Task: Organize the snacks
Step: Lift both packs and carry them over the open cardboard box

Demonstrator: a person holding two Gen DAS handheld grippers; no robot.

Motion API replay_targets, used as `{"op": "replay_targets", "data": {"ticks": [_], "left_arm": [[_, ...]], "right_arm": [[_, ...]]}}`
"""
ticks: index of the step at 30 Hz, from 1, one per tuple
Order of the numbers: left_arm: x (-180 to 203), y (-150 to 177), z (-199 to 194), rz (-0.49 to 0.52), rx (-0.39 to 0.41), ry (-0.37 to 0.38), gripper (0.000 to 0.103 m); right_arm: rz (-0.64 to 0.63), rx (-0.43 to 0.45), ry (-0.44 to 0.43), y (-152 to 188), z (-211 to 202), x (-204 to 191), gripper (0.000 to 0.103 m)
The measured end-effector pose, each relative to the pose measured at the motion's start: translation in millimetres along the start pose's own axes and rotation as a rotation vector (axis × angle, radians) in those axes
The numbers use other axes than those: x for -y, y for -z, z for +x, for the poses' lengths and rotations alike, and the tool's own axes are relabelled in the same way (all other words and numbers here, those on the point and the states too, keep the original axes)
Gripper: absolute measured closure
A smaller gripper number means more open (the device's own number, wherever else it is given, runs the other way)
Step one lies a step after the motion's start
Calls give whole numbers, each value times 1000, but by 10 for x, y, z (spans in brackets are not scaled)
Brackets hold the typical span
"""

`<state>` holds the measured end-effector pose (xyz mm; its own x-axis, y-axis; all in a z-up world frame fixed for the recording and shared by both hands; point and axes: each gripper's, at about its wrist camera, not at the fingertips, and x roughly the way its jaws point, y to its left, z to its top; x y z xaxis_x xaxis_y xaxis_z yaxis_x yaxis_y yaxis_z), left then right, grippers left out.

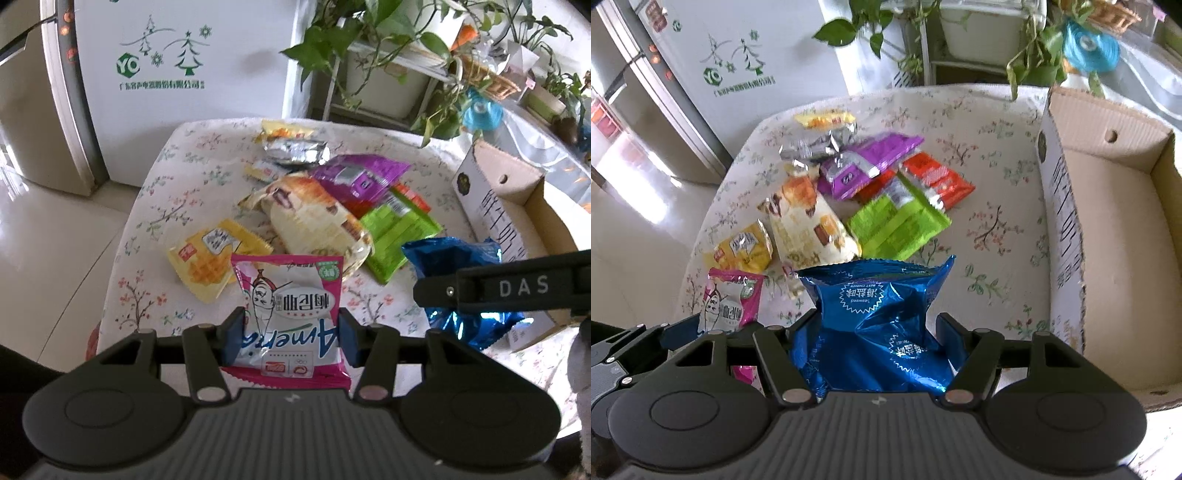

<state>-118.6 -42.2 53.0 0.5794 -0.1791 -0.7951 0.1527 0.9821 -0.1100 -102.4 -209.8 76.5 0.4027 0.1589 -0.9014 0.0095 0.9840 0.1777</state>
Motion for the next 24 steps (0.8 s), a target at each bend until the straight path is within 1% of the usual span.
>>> {"op": "replay_targets", "data": {"ticks": [7, 12, 18, 24], "left_arm": [[145, -124, -52, 8, 14, 15, 52], [311, -232, -75, 19, 26, 45, 52], [612, -399, -93, 53, 48, 96, 52], [984, -545, -101, 89, 58, 163, 52]], "right_arm": [[27, 72, 8, -84, -189, 115, 29], [85, 143, 17, -152, -395, 330, 29], [175, 212, 43, -191, -645, 673, 29], [237, 252, 69, -169, -818, 962, 29]]}}
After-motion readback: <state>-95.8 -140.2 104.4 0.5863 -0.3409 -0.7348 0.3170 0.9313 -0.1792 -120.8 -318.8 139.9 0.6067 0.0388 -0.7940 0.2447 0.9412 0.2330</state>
